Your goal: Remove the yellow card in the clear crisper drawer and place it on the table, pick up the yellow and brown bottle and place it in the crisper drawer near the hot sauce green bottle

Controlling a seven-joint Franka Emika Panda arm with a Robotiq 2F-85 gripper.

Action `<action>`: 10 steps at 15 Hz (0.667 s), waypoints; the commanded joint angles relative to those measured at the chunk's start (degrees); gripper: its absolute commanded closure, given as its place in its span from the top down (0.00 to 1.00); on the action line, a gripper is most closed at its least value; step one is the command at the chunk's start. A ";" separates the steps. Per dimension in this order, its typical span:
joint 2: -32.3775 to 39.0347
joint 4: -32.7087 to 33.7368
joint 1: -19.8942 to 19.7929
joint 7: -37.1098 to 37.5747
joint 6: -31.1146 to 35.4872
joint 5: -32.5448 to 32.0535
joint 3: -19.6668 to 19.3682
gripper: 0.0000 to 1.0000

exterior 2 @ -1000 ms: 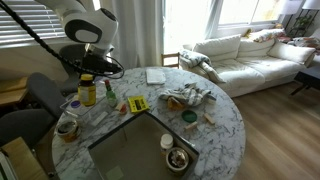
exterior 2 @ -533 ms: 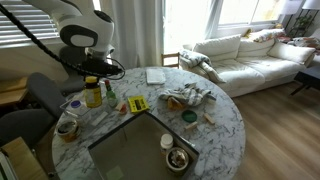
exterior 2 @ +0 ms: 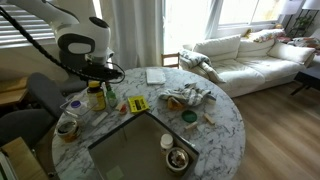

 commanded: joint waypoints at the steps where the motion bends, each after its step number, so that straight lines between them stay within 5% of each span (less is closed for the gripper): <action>1: -0.19 -0.47 0.83 0.93 1.69 -0.85 -0.51 0.37; 3: -0.40 -0.35 0.81 1.13 1.52 -1.03 -0.55 0.87; 6: -0.75 -0.02 0.69 0.08 1.33 0.23 -0.55 0.97; 8: -1.10 0.01 0.63 -0.02 1.34 0.45 -0.65 0.81; 9: -1.35 -0.01 0.61 0.06 1.29 0.31 -0.73 0.83; 10: -1.79 0.12 0.55 -0.01 0.67 0.22 -0.84 0.97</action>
